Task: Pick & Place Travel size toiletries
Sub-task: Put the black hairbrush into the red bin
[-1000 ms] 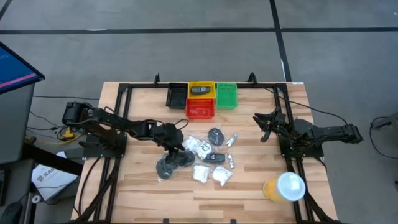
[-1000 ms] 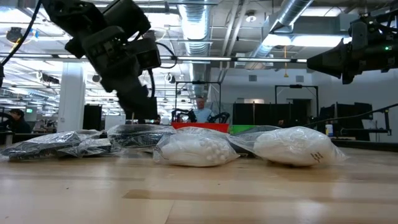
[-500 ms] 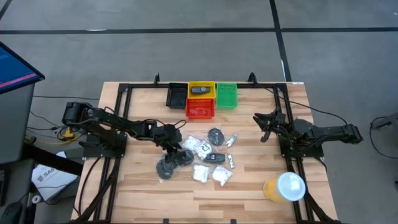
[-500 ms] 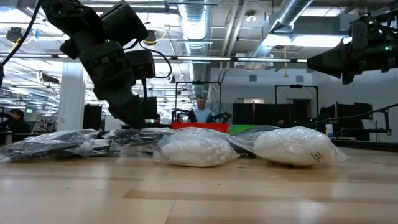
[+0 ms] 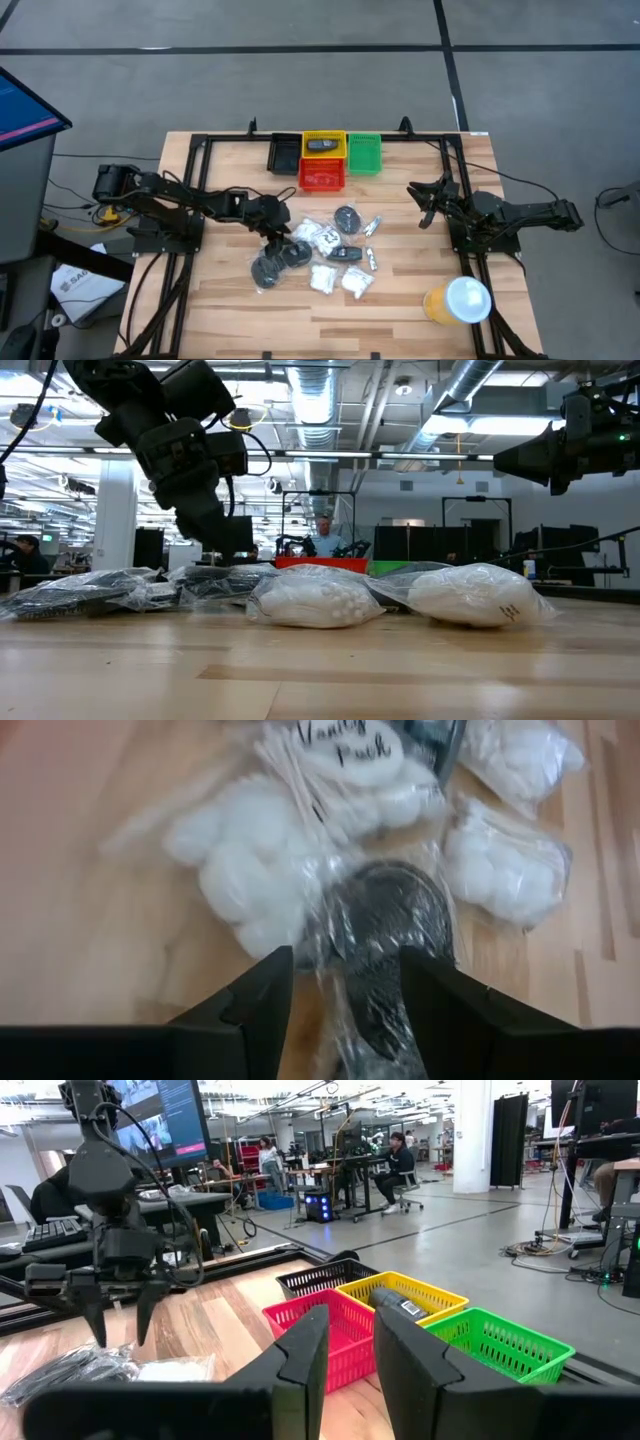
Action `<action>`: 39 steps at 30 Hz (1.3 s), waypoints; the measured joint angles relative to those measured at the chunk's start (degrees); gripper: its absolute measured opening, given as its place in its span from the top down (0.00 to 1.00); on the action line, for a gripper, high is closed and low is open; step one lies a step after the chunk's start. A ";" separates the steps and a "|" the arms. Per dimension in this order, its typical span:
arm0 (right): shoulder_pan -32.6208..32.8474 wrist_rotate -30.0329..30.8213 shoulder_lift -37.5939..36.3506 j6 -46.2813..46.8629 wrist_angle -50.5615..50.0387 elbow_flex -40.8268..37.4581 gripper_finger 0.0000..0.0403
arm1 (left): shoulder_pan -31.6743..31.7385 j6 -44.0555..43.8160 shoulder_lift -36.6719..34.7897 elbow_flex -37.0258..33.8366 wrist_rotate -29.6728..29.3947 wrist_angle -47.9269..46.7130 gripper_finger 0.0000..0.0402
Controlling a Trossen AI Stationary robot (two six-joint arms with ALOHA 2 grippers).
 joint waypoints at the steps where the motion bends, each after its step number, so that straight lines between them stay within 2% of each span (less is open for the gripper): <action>1: 0.00 -0.01 0.00 0.00 0.00 0.00 0.81 | -0.30 -0.30 0.33 0.00 0.00 -0.10 0.56; 8: 0.00 -0.02 0.01 0.00 0.00 0.00 0.81 | -1.31 -1.94 4.42 0.00 0.30 -0.27 0.56; 16: 0.00 -0.01 0.00 0.00 0.00 0.00 0.81 | -1.37 -3.05 5.23 0.00 5.15 -0.17 0.58; 20: -0.02 0.00 -0.01 0.00 0.00 0.00 0.81 | -1.37 -2.96 5.11 0.00 5.24 -0.22 0.67; 26: -0.02 -0.02 0.00 0.00 0.00 0.00 0.81 | -1.45 -0.47 5.11 0.00 9.69 -0.18 0.96; 34: -0.01 0.00 0.01 0.00 0.00 0.00 0.81 | -1.55 0.19 4.82 0.00 9.57 -0.15 1.00; 39: 0.00 -0.02 0.00 0.00 0.00 0.00 0.81 | -1.48 0.29 1.78 0.00 8.40 -0.08 1.00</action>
